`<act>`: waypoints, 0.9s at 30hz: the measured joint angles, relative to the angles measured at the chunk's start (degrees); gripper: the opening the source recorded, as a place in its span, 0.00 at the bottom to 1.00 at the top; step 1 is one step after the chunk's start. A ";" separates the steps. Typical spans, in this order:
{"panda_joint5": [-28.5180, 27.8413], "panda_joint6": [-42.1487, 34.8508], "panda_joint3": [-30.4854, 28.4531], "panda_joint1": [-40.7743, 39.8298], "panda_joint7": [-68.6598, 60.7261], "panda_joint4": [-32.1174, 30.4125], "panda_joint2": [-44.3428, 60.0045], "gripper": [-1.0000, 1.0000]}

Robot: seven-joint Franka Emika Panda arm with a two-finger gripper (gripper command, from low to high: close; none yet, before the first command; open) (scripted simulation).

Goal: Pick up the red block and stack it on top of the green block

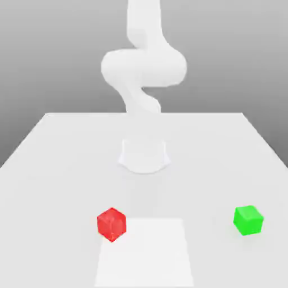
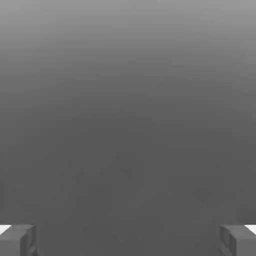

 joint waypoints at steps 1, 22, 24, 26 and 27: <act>-0.17 1.39 0.37 -0.92 1.50 -1.58 2.03 0.50; 0.73 33.37 0.67 -12.10 25.42 -27.40 47.11 0.50; 0.28 36.91 0.30 -11.87 25.76 -26.88 51.28 0.50; 0.03 38.48 -0.13 -11.50 25.92 -26.64 53.11 0.00; 0.02 38.49 -0.12 -11.50 25.93 -26.64 53.11 0.00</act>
